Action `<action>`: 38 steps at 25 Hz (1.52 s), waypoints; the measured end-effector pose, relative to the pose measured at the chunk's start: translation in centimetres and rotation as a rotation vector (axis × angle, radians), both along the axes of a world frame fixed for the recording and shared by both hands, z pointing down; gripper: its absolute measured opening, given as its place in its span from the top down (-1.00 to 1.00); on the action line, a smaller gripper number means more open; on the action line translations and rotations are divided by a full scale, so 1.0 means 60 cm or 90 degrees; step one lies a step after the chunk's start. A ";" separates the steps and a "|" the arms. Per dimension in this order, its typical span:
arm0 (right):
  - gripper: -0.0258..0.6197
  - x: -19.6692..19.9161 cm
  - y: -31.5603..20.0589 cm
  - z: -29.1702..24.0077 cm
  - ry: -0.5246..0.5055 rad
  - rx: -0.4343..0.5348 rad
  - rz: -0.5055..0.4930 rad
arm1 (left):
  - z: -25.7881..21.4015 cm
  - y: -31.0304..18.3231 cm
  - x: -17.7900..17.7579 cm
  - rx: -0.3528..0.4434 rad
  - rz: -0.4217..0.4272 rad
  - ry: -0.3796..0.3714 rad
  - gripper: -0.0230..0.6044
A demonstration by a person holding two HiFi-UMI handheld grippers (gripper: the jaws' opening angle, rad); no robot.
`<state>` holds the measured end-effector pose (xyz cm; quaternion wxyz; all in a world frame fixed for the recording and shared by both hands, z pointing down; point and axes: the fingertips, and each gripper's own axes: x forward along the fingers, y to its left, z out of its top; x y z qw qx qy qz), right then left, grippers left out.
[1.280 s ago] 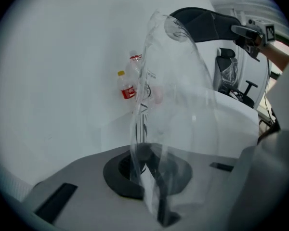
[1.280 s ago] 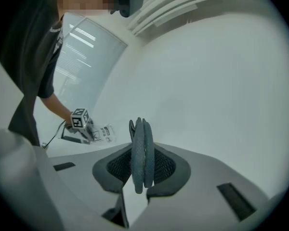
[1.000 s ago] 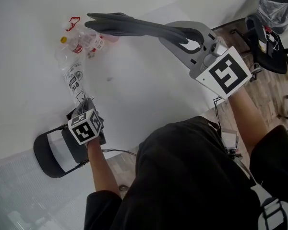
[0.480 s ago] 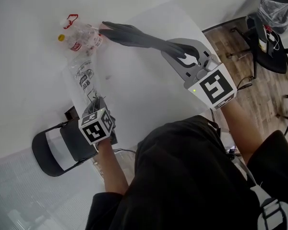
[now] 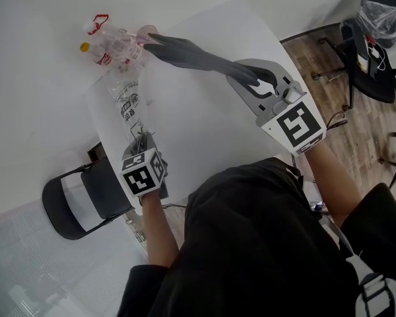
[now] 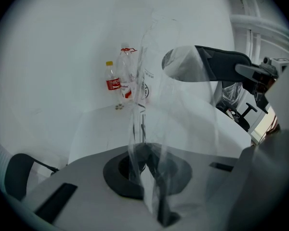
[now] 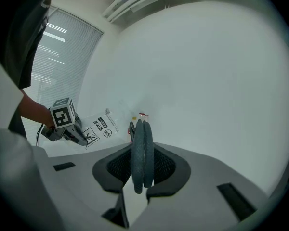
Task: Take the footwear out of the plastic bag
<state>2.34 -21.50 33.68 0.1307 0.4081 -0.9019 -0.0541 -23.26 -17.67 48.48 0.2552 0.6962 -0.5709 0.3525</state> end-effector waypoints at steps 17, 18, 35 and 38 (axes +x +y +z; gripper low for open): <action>0.68 -0.003 0.002 0.005 0.006 -0.009 -0.008 | 0.003 0.002 0.012 -0.007 0.018 0.009 0.85; 0.68 -0.003 0.003 0.005 0.007 -0.010 -0.009 | 0.004 0.002 0.011 -0.007 0.018 0.010 0.85; 0.68 -0.001 0.002 0.006 0.005 -0.007 -0.010 | 0.003 0.004 0.000 -0.006 0.011 0.002 0.85; 0.68 -0.002 0.003 0.007 0.002 -0.010 -0.010 | 0.003 0.004 0.001 -0.008 0.014 0.001 0.85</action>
